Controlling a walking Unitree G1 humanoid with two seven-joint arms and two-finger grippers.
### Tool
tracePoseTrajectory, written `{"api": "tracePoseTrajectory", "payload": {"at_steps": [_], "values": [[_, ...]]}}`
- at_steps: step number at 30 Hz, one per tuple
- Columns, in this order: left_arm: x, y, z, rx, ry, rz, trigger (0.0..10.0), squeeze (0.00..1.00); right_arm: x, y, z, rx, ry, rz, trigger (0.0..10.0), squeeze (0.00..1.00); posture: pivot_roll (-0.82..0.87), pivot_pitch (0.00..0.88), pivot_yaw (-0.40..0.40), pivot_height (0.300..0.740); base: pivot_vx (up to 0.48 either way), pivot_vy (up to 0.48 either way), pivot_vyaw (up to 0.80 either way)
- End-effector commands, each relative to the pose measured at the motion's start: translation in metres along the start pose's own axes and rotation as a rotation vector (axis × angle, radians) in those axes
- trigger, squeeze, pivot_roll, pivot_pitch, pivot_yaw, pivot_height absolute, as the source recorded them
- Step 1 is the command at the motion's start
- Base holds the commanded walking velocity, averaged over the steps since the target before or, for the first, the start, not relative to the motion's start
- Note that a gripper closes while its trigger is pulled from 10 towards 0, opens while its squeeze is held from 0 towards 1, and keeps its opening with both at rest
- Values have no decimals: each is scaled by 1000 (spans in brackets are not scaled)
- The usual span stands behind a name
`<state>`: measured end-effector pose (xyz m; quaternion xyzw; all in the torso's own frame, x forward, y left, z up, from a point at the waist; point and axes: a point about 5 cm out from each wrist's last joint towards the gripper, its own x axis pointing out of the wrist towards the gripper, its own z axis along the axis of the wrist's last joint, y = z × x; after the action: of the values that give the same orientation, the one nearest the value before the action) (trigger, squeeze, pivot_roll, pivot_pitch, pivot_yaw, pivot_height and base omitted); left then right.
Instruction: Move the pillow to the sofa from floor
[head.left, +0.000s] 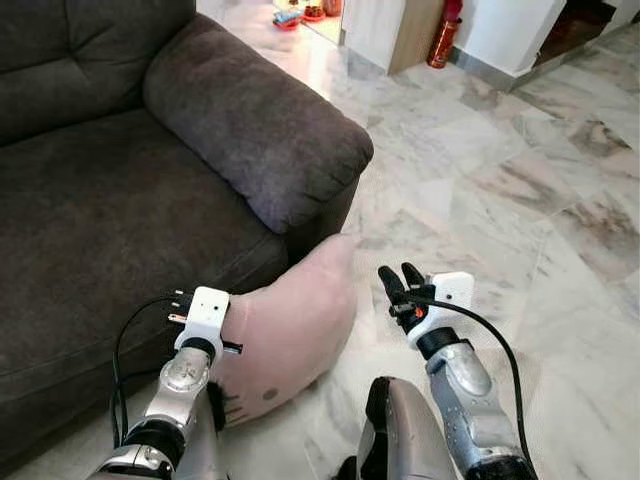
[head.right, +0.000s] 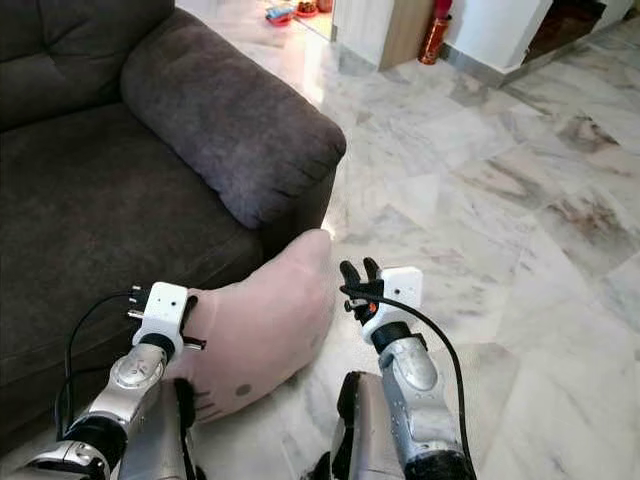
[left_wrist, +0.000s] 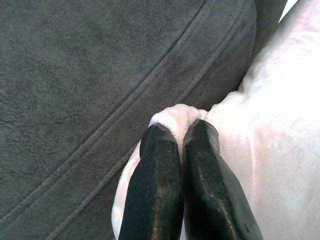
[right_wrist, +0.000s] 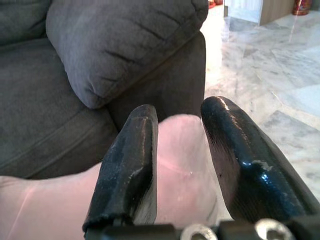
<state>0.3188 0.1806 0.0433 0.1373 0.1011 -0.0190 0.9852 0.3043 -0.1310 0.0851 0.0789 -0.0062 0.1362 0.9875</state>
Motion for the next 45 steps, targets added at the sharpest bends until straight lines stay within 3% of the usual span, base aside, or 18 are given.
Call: {"api": "tracePoseTrajectory", "payload": {"at_steps": [1,38,45], "values": [[14,18,66,22,-290,56,10000,0,1,-2,-1,-1,-5,-10,10000,0,87,0,-49,528,0,0,0],[19,13,93,35,-369,-11,10000,0,26,5,-1,-4,-54,-2,10000,0,116,0,-18,528,0,0,0],[19,12,94,31,-371,-18,10000,0,26,4,-1,-14,-56,-11,10000,0,111,0,-13,572,0,0,0]]}}
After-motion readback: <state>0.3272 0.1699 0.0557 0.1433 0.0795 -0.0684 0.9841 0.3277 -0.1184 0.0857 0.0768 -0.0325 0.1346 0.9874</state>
